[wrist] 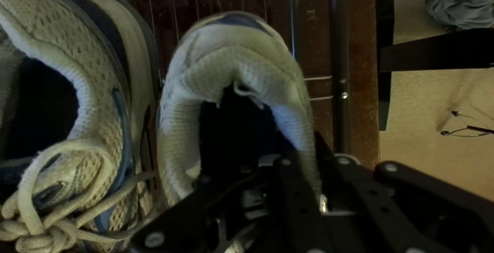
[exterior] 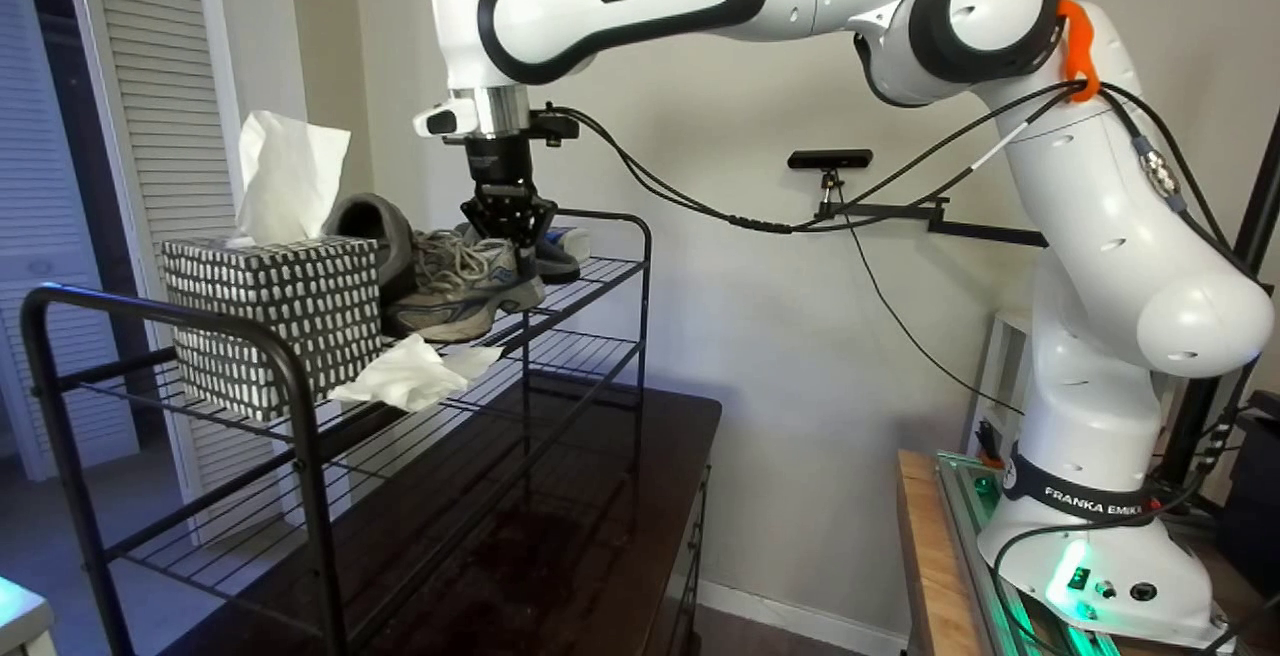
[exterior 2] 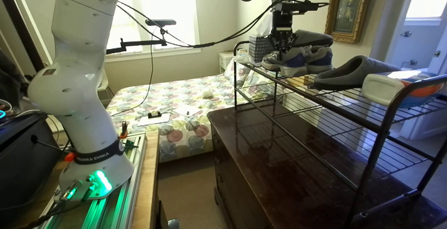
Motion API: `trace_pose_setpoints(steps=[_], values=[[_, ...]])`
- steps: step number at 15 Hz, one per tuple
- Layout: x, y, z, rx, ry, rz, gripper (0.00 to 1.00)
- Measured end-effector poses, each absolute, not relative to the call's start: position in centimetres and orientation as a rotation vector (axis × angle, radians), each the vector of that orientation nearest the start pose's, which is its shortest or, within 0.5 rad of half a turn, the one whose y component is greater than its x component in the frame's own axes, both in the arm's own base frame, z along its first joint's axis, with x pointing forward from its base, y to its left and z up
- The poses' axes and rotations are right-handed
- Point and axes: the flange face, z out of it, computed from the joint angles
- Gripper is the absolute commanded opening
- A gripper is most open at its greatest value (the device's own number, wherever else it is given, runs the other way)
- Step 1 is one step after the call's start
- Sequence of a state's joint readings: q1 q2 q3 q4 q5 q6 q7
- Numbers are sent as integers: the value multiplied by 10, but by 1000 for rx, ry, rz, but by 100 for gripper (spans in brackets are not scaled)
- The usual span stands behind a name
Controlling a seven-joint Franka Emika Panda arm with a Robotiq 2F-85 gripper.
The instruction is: Shift one sneaker to the bottom shelf
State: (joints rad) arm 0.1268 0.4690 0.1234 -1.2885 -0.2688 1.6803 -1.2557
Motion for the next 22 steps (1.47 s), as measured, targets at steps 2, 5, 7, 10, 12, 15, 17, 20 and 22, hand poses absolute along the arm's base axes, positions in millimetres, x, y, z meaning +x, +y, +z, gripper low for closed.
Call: trace_pose_setpoints(steps=[2, 5, 7, 10, 12, 15, 17, 20, 22], values=[[677, 129, 478, -2366, -2269, 279, 3], [672, 132, 483, -2410, -2218, 307, 3], [660, 135, 498, -2457, -2166, 331, 3], [627, 139, 525, -2512, -2090, 399, 3], [600, 139, 540, -2563, -2018, 454, 3], [559, 133, 554, -2669, -1861, 540, 3], [535, 128, 557, -2767, -1713, 585, 3], [502, 119, 550, -2890, -1474, 633, 3], [483, 110, 539, -2949, -1307, 667, 3]])
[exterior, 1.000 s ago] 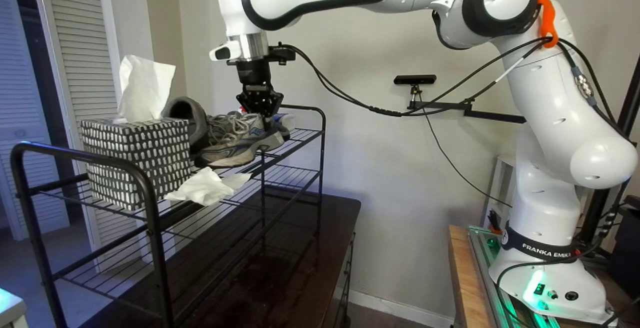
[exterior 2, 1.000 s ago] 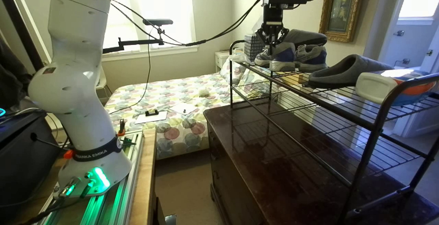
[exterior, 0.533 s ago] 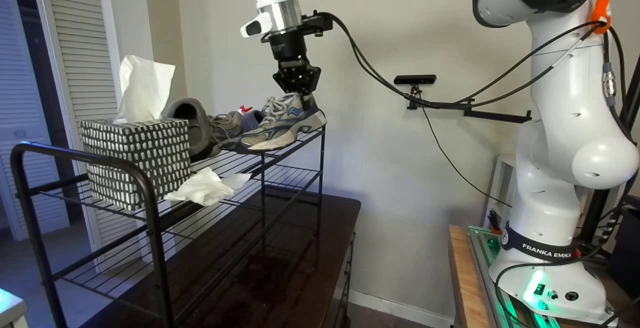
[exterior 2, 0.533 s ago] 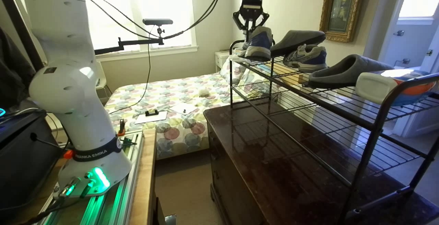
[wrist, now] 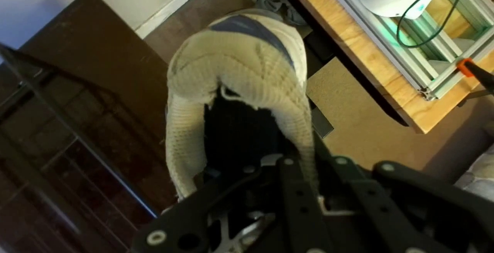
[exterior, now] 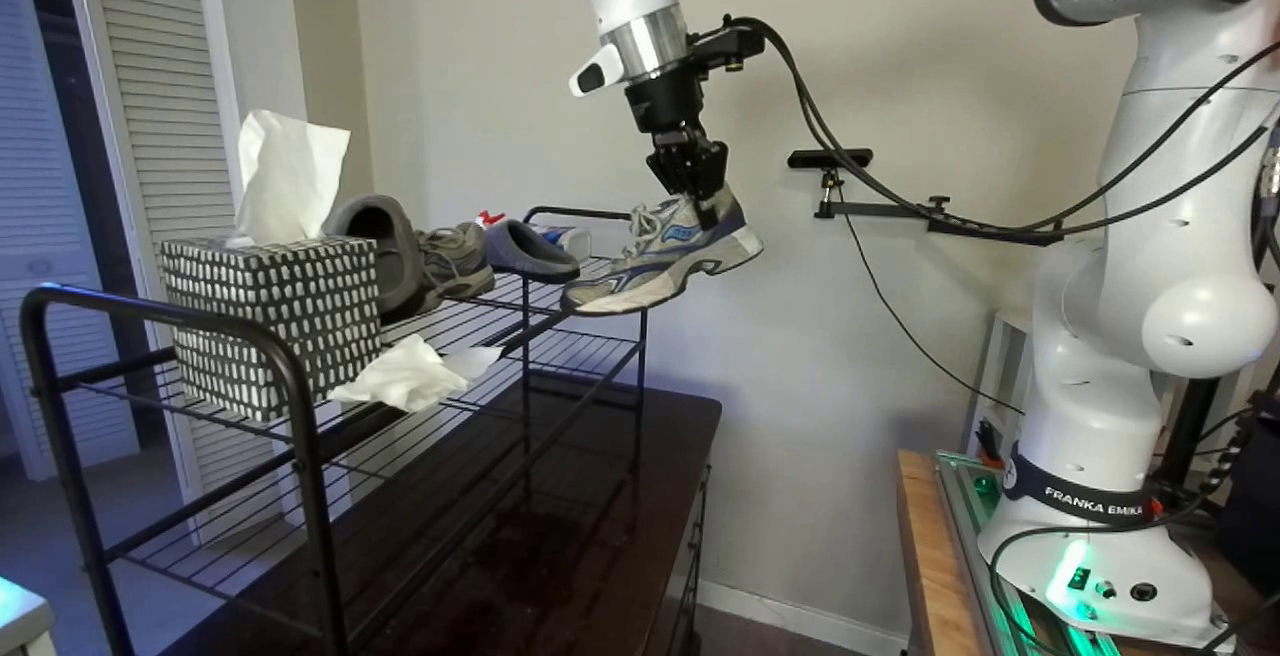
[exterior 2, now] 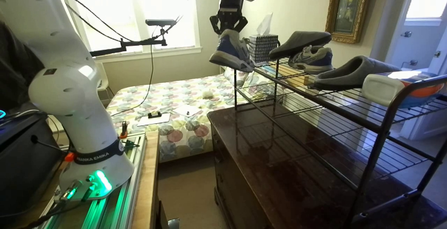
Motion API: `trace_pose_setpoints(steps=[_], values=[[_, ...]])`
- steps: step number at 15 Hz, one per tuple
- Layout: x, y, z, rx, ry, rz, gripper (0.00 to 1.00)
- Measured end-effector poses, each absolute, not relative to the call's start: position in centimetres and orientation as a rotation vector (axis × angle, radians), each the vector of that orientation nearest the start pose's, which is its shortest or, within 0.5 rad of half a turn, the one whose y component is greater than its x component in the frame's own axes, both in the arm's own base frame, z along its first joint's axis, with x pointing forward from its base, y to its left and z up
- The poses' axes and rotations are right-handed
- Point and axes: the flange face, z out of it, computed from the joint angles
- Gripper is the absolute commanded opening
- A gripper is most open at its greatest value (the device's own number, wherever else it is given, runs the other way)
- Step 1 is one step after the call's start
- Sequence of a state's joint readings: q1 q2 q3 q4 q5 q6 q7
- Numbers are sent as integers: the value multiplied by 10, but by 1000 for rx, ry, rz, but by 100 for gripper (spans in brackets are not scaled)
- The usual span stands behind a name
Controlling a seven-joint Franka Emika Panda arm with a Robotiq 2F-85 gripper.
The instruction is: Shift one sneaker to the bottom shelf
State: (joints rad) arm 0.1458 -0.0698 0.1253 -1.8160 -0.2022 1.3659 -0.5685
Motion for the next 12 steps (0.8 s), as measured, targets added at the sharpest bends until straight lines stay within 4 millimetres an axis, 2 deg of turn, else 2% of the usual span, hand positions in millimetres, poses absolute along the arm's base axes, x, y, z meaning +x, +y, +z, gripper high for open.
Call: trace_pose_setpoints(steps=[5, 12], values=[[451, 73, 501, -3022, -893, 726, 3], [436, -5, 448, -3057, -360, 659, 3]])
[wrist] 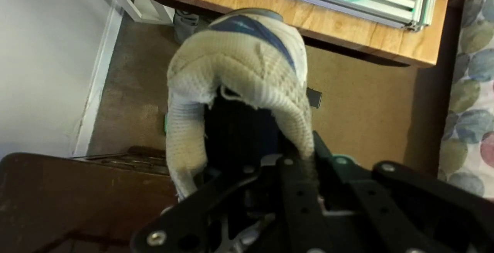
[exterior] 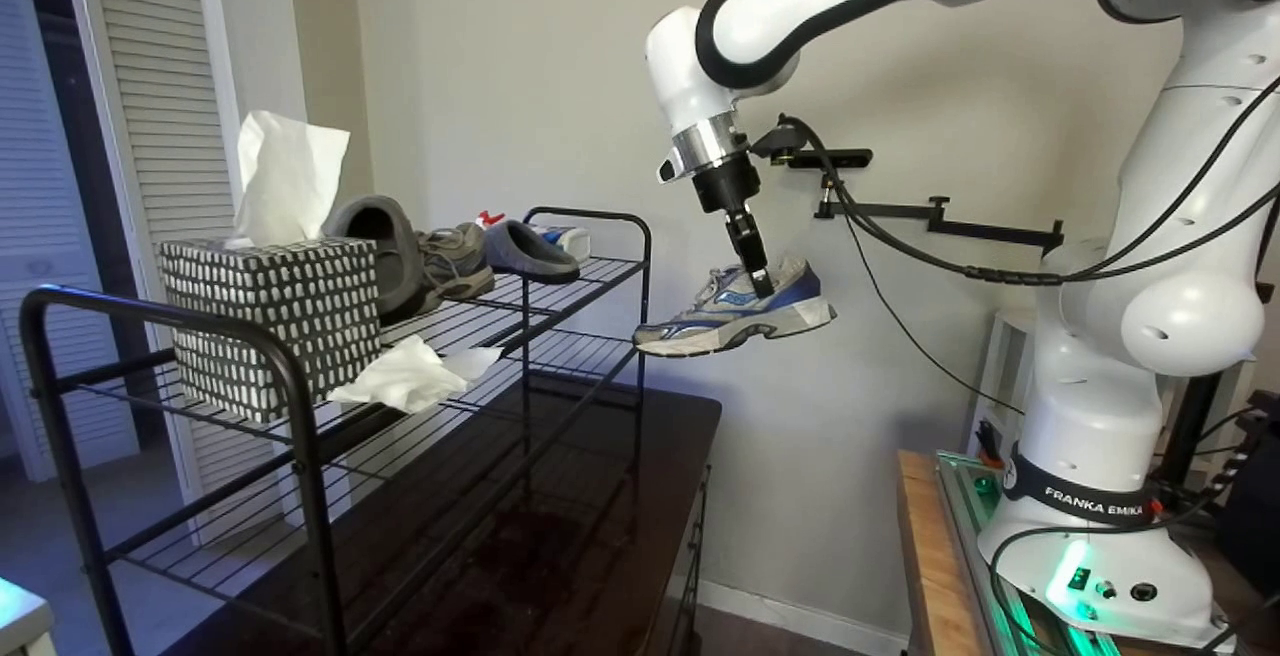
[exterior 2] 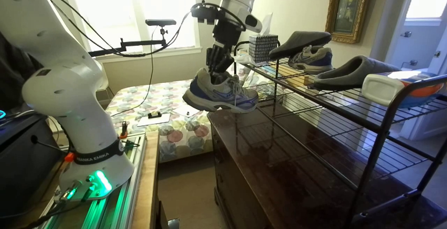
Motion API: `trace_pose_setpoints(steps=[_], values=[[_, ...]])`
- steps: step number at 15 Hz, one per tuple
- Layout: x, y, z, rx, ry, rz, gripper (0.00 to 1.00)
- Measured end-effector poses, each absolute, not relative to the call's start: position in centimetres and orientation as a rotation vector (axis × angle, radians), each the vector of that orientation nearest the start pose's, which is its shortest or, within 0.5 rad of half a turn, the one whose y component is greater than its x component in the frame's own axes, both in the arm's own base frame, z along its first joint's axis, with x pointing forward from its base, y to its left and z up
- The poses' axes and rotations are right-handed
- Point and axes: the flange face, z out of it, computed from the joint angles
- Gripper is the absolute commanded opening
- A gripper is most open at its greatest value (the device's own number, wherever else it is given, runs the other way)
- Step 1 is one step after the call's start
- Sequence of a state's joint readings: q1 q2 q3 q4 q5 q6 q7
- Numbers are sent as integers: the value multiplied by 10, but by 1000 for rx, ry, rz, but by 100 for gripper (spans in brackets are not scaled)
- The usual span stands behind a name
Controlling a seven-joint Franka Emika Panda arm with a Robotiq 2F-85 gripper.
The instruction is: Shift one sneaker to the bottom shelf
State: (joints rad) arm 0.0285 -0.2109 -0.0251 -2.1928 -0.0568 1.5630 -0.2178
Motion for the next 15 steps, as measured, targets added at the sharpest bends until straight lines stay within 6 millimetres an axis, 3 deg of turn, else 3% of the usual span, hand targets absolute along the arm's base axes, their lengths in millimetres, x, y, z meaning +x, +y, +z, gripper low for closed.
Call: trace_pose_setpoints(steps=[5, 6, 7, 11, 12, 15], values=[[443, -38, 433, -3104, -13, 512, 3], [445, -42, 432, -3111, 52, 473, 11], [448, -44, 432, -3102, 99, 425, 11], [453, -43, 435, -3083, 150, 363, 11], [453, -43, 435, -3083, 153, 363, 3], [455, -47, 432, -3101, 191, 365, 3]])
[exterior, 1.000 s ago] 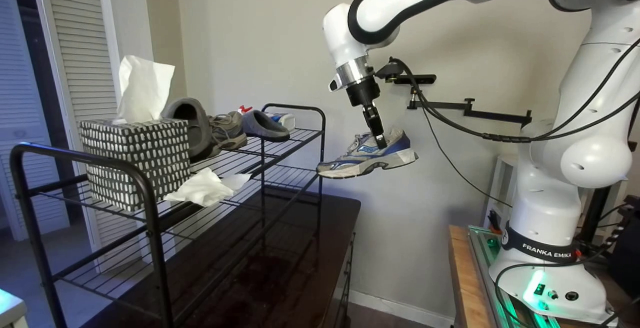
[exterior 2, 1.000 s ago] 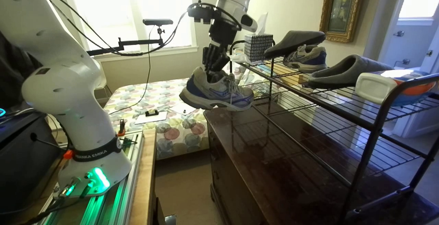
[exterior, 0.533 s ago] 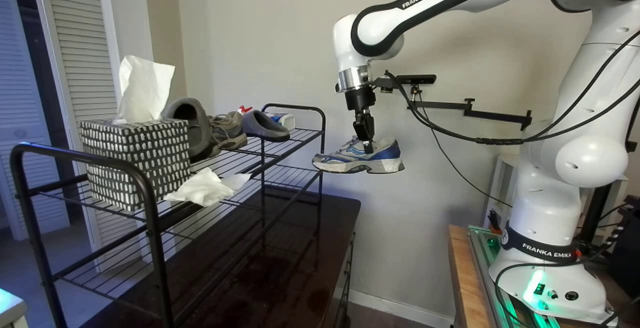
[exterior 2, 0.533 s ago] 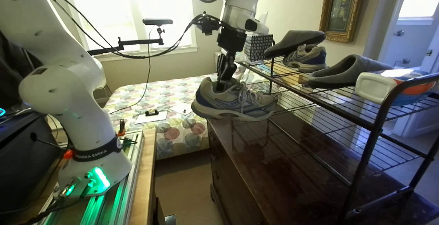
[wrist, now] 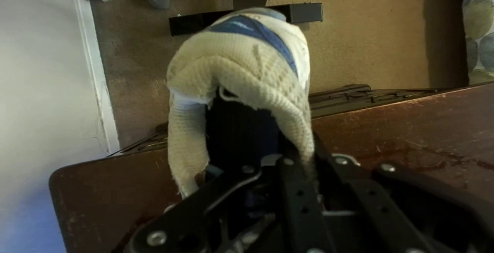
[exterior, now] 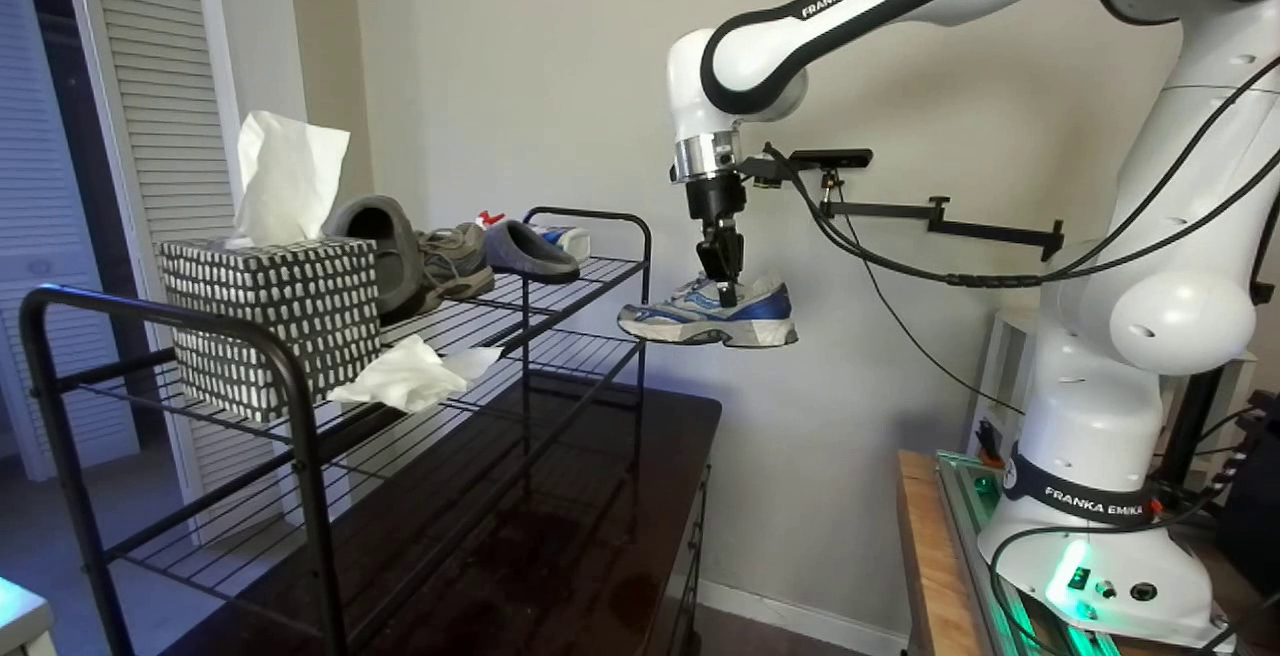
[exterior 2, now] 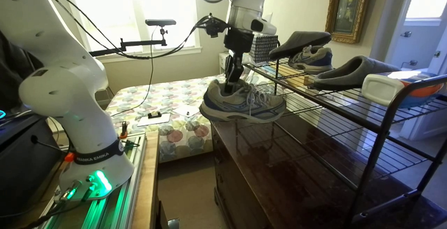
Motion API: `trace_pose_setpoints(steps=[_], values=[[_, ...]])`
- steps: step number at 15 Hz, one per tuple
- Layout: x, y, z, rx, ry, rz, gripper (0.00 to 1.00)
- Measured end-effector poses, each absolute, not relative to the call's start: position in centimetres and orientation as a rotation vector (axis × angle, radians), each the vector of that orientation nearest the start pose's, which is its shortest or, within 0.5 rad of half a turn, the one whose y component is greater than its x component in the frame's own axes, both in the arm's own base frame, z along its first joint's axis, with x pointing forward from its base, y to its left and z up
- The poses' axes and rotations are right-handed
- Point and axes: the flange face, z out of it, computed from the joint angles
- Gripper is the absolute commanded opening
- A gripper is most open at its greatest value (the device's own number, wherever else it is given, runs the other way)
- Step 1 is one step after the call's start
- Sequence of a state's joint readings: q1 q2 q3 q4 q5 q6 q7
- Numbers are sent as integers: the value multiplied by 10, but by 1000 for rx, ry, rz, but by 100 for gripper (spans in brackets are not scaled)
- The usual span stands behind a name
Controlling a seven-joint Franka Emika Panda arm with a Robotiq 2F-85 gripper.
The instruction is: Shift one sneaker to the bottom shelf
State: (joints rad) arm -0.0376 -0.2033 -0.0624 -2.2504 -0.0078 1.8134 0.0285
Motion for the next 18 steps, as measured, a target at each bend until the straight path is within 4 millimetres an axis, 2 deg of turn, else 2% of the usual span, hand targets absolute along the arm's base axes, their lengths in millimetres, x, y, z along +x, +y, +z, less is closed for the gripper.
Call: trace_pose_setpoints(steps=[4, 7, 14, 18], values=[[470, -69, 419, -3218, 406, 286, 3], [482, -81, 410, -3282, 505, 232, 3], [508, -88, 394, -3358, 519, 218, 3], [523, -91, 392, -3355, 512, 128, 3]])
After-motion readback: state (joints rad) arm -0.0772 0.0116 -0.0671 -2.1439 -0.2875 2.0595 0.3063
